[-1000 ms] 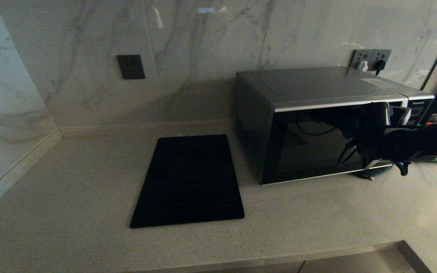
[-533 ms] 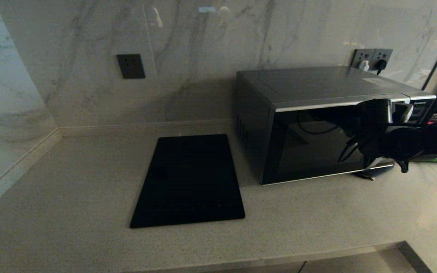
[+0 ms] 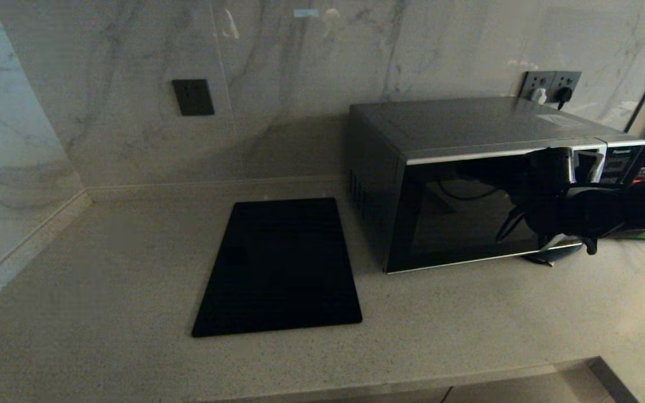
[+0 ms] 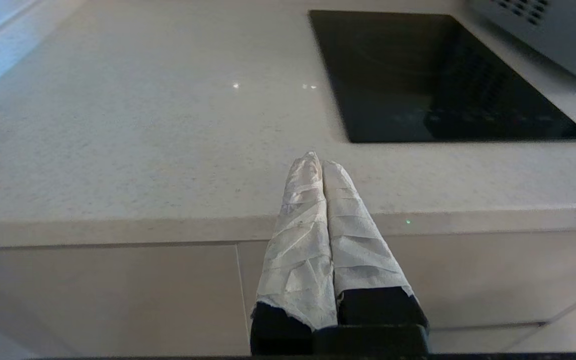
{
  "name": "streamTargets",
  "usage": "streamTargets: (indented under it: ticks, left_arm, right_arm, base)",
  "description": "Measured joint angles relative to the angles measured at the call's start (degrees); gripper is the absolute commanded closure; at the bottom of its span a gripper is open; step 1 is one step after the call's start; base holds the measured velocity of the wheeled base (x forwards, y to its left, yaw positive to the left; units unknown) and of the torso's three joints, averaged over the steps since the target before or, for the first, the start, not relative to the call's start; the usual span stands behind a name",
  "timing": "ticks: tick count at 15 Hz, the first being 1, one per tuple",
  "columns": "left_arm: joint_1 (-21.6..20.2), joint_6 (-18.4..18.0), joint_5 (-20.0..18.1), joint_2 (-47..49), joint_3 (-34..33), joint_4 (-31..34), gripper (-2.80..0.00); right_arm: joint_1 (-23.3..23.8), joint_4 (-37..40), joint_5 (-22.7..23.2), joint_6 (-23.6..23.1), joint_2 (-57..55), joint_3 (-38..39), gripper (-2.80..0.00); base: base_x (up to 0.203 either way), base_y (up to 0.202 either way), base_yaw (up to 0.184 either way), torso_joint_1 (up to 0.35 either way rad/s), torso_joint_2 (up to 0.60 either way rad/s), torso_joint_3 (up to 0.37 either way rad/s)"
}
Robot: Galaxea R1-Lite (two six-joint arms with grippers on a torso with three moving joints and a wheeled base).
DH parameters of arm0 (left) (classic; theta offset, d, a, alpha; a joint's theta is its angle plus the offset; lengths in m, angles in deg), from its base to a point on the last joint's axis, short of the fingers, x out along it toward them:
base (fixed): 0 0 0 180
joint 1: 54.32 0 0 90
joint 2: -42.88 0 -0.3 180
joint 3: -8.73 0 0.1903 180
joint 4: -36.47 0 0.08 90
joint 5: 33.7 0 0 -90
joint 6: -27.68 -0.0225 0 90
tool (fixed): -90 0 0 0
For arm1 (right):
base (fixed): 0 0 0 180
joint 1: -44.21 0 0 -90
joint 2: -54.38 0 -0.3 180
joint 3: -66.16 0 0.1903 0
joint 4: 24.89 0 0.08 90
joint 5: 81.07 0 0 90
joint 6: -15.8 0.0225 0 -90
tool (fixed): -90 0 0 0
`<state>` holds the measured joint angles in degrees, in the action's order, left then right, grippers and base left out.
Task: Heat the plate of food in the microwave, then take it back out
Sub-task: Open the microwave oven
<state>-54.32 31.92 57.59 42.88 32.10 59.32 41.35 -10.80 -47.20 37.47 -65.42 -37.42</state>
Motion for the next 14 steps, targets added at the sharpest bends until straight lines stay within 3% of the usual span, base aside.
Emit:
streamTargets:
  ticks: [10,14]
  left_arm:
    - [0.02,0.02,-0.02,0.00,0.00,0.04,0.00]
    - [0.00,0.02,-0.01,0.00,0.00,0.04,0.00]
  right_arm:
    - [0.50,0.18,-0.41,0.07,-0.84,-0.02,0.00]
    - [0.56,0.33,-2.65,-0.02,-0.63,0.73,0.00]
  base:
    - [0.000,0.000,0.000,0.000,0.00,0.000]
    - [0.000,0.000,0.000,0.000,0.00,0.000]
